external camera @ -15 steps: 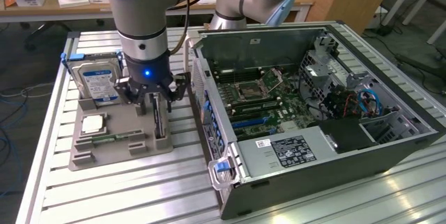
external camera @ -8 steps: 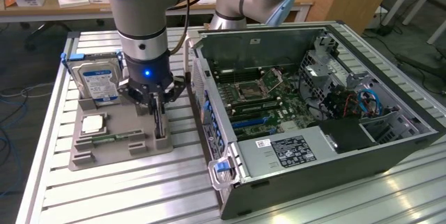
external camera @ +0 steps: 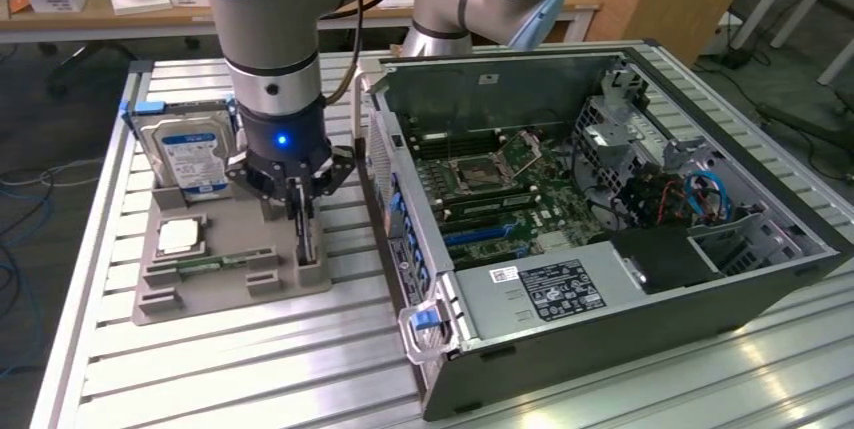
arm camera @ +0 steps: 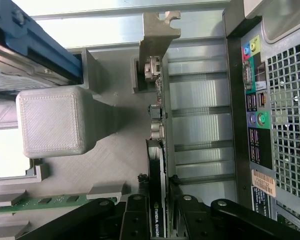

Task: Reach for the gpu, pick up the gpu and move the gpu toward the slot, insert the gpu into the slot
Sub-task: 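Pick up the gpu and move the gpu toward the slot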

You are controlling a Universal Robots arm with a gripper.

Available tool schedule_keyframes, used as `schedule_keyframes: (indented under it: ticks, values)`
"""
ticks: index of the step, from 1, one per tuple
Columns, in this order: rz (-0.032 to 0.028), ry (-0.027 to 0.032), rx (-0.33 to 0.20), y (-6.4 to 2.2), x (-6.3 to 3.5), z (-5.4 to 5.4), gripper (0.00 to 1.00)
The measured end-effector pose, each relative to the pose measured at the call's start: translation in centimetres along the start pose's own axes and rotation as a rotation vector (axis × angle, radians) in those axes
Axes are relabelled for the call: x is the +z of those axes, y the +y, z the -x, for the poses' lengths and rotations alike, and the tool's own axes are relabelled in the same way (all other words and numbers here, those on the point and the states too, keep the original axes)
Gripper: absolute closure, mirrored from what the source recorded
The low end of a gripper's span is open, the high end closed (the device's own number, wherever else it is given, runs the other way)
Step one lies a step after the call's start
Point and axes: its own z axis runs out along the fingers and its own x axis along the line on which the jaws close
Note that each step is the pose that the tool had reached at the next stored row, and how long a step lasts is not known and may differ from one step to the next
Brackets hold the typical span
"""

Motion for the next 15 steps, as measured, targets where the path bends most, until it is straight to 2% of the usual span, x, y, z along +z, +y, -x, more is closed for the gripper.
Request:
schedule_keyframes:
  ticks: [8, 15]
  values:
    - [0.0003, -0.0002, 0.0, 0.0, -0.05, -0.01, 0.73]
    - [0.0001, -0.0003, 0.0, 0.04, -0.91, -0.03, 0.73]
